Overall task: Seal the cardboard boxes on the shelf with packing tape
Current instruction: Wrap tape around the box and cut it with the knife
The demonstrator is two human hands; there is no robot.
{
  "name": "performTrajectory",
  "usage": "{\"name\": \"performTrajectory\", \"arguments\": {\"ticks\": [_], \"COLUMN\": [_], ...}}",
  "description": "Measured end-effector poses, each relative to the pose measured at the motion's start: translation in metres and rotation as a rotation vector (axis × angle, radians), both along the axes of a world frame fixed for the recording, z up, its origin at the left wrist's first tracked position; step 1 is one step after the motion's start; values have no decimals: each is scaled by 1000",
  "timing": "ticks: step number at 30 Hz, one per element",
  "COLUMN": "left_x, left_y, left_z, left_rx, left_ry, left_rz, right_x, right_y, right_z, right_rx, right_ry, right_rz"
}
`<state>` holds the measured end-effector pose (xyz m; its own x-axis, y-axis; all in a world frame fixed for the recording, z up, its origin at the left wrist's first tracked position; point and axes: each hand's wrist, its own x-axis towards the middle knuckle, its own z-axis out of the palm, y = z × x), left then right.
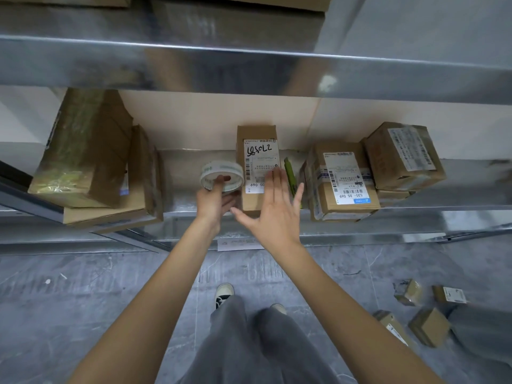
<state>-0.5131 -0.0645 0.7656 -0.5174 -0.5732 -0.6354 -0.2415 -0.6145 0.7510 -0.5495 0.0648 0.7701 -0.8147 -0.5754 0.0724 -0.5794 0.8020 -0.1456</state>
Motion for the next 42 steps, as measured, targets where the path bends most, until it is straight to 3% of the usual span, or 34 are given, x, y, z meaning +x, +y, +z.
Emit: {"name": "performTrajectory", "arguments": {"ticks": [11, 19, 23, 28, 30, 32, 37, 39, 42], "left_x": [4, 22, 17, 10, 6, 5, 15, 14, 9], "left_y": [-7, -1, 6, 24, 30, 30, 12, 12, 18], "left_z": [-6, -30, -26, -14, -12, -7, 1, 6, 10], "left_rx": [-49, 72, 136, 156, 17, -274, -888, -1009, -1050], "left_ry": [17, -100, -37, 78, 62, -46, -244, -260, -277], "left_rz": [-72, -27, -4, -187, -142, -148, -368, -439, -410], "right_x": [-5, -7, -8, -9, -6, -3, 1, -1, -9], "right_y": [-13, -13, -10, 6, 10, 12, 22, 26, 24], "right_z": [-19, -25, -24, -19, -16, -16, -26, -25, -27], "right_rx": [-66, -43, -83, -319, -444, -555, -734, -634, -391], "right_ry": [115, 155, 122, -54, -162, -274, -574, -519, -283], "right_rz": [52, 64, 56, -80, -110, -131, -193, -158, -53]}}
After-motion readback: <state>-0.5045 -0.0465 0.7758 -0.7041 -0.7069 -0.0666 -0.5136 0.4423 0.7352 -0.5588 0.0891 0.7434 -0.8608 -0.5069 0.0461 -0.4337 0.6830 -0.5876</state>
